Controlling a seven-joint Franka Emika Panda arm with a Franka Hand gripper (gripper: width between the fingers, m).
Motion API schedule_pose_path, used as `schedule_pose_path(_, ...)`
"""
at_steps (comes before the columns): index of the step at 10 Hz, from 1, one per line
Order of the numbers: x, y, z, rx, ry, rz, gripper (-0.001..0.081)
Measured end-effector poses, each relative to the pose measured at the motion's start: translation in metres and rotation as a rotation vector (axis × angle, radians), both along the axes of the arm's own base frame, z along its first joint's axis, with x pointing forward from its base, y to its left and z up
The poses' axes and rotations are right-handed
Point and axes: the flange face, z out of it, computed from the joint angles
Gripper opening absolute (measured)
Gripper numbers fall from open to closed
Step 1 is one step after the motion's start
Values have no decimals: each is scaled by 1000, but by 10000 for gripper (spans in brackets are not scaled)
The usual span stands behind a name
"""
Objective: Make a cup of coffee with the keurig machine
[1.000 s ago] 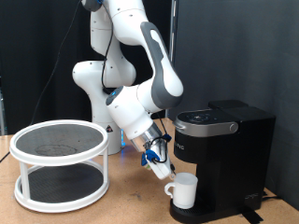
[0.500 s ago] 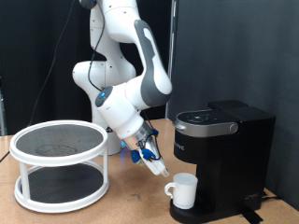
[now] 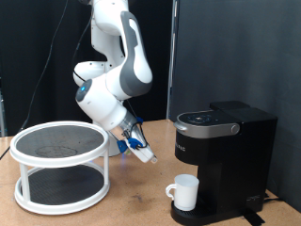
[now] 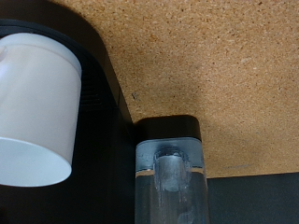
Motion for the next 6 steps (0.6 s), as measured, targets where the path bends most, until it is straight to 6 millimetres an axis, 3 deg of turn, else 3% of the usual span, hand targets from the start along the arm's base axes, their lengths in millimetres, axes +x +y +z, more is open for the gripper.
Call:
schedule_pose_path(3, -12, 10, -1, 65, 28, 71, 734)
schedule_pose_path(6, -29, 19, 27, 205, -71, 174, 734)
